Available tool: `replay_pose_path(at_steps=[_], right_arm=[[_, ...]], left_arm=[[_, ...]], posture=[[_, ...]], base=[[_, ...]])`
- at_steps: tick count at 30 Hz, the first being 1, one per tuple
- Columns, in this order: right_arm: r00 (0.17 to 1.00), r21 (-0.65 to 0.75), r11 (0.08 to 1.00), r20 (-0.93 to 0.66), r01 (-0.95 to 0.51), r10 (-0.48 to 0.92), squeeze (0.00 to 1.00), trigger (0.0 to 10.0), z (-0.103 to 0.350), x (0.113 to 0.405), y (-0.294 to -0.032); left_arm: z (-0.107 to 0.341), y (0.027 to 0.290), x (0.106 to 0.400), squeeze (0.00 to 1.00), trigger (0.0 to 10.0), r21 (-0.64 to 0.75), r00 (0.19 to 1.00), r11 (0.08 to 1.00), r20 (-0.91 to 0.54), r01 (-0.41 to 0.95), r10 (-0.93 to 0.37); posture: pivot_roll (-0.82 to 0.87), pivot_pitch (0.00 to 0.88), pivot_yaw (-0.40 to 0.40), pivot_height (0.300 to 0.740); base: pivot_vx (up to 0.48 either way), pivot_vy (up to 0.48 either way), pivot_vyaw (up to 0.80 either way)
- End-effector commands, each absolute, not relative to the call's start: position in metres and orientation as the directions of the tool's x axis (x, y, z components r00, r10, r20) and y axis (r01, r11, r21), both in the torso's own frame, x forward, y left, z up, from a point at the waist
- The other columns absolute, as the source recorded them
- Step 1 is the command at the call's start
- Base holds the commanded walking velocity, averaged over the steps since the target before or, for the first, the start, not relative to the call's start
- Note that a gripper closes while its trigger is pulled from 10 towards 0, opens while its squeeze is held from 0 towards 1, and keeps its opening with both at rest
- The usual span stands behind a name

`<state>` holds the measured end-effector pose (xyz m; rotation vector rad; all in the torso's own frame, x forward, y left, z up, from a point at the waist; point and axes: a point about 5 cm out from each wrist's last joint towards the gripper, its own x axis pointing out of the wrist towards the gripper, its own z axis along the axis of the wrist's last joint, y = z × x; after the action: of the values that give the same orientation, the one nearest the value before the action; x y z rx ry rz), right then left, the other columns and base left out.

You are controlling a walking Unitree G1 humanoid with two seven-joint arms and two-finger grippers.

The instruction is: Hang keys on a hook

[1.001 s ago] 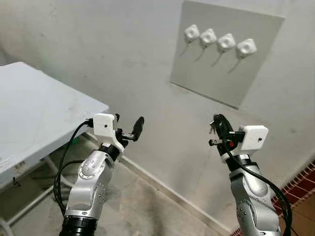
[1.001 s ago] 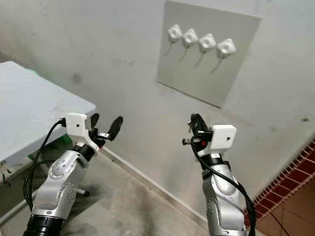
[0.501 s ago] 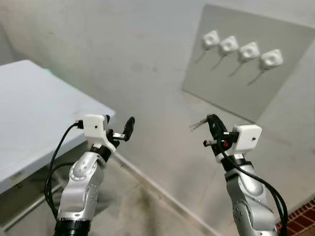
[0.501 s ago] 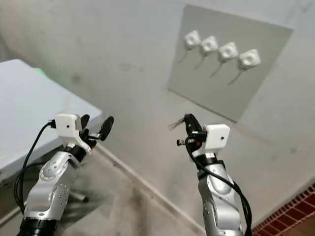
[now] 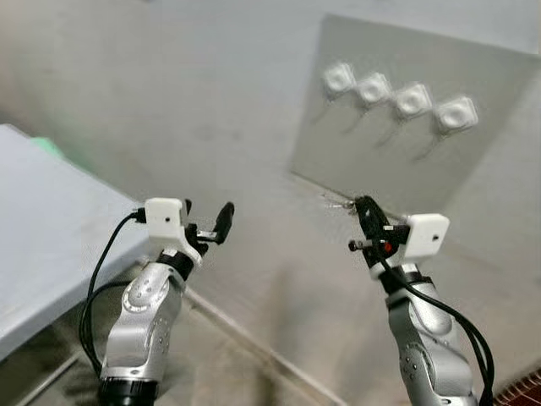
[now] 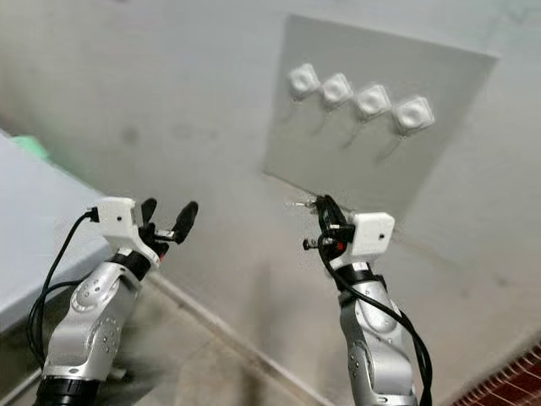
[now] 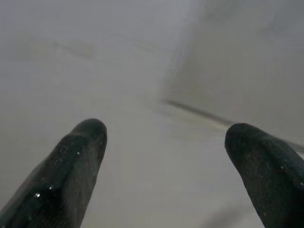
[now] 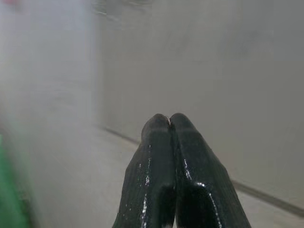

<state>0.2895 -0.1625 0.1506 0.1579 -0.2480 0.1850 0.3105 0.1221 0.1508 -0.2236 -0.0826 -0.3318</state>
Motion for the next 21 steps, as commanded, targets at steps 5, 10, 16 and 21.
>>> replay_pose_path(at_steps=[5,10,16,21], right_arm=[[0.946,0.135,0.968,0.277,-0.213,0.170,0.00,10.0,0.1574,0.2911,-0.1598],[0.944,0.123,0.970,0.283,-0.211,0.169,0.00,10.0,0.1587,0.2918,-0.1607],[0.941,0.113,0.970,0.290,-0.215,0.175,0.00,10.0,0.1604,0.2916,-0.1603],[0.940,0.111,0.969,0.288,-0.222,0.182,0.00,10.0,0.1607,0.2916,-0.1605]], left_arm=[[0.1552,0.1250,0.3103,0.00,10.0,-0.192,0.942,0.924,0.124,0.332,-0.312],[0.1549,0.1245,0.3100,0.00,10.0,-0.192,0.943,0.925,0.120,0.329,-0.310],[0.1554,0.1225,0.3097,0.00,10.0,-0.196,0.939,0.920,0.121,0.340,-0.321],[0.1581,0.1179,0.3086,0.00,10.0,-0.199,0.930,0.910,0.130,0.364,-0.343]], posture=[[0.02,0.000,-0.074,0.740],[0.02,0.000,-0.078,0.740],[0.02,0.000,-0.080,0.740],[0.02,0.000,-0.084,0.740]], base=[[0.000,0.000,-0.68],[0.000,0.000,-0.64],[0.000,0.000,-0.08],[0.000,0.000,0.00]])
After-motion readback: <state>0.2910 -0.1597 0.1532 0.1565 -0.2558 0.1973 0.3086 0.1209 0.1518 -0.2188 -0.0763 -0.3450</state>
